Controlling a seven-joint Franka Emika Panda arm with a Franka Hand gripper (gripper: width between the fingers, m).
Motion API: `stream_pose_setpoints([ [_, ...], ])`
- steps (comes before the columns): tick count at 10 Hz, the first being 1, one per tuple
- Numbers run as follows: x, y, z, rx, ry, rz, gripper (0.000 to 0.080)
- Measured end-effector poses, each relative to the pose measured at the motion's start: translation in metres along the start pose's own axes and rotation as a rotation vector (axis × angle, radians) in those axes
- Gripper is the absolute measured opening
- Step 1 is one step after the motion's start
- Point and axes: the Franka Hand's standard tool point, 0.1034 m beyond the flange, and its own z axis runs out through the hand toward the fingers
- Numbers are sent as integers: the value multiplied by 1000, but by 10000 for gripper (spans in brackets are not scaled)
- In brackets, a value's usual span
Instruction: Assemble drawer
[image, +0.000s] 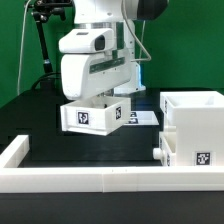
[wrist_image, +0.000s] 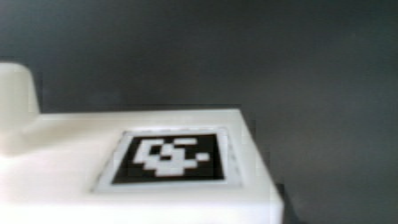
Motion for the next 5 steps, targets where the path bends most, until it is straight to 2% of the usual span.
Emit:
stream_pose_setpoints([
  [3,0,1,2,0,-11,-208,42],
  [4,5,5,3,2,-13,-234,42],
  [5,13,12,3,-9,-13,-266,42],
])
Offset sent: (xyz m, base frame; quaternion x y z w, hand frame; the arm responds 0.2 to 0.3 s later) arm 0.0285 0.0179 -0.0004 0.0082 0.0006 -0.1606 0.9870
